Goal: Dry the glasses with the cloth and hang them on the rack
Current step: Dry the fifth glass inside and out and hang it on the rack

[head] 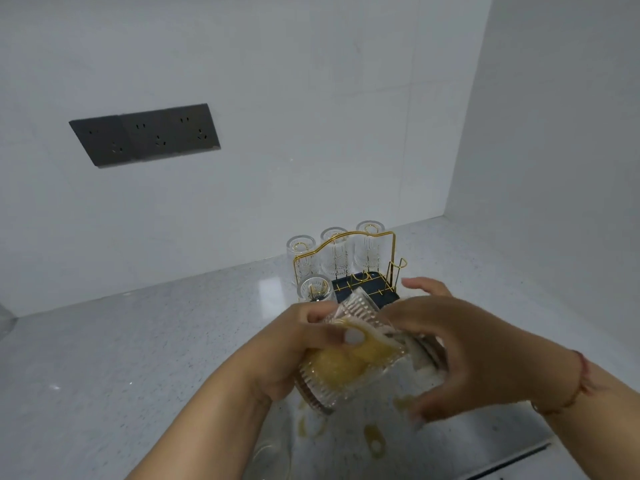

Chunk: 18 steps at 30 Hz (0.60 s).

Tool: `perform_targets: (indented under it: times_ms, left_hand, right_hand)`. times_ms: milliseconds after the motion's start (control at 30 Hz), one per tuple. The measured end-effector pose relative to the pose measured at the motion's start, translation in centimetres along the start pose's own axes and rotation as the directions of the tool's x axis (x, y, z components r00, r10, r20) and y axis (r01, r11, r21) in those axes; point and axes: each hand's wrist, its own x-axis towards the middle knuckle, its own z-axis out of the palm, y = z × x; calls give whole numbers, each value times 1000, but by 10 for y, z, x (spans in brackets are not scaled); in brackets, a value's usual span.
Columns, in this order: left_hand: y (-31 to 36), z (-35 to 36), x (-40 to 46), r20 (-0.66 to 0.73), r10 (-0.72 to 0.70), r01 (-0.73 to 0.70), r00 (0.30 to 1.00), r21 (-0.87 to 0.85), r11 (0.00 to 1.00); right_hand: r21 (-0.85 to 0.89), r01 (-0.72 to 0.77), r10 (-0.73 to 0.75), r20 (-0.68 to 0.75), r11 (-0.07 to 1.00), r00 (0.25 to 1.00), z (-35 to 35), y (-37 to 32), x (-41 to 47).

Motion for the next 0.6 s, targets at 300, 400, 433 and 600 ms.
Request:
perform_targets:
  times_ms: [300,400,433,600]
  left_hand:
    - [-3,8,7,101,-224,232,969,-81,969]
    - [-7,0,7,-10,-248,240,969,-212,947]
    - [-8,-2,5,-36,-263,247,964,-237,940]
    - [-16,9,-4,-107,-408,386,907,-183,904]
  right_hand:
    - [299,-118,89,109,947,990,22,5,7]
    - [257,-107,104,23,960,994,26,10,7]
    - [258,-127,139,-28,958,990,28,13,6]
    - [-42,-126,109,-285,991,952,44,16,6]
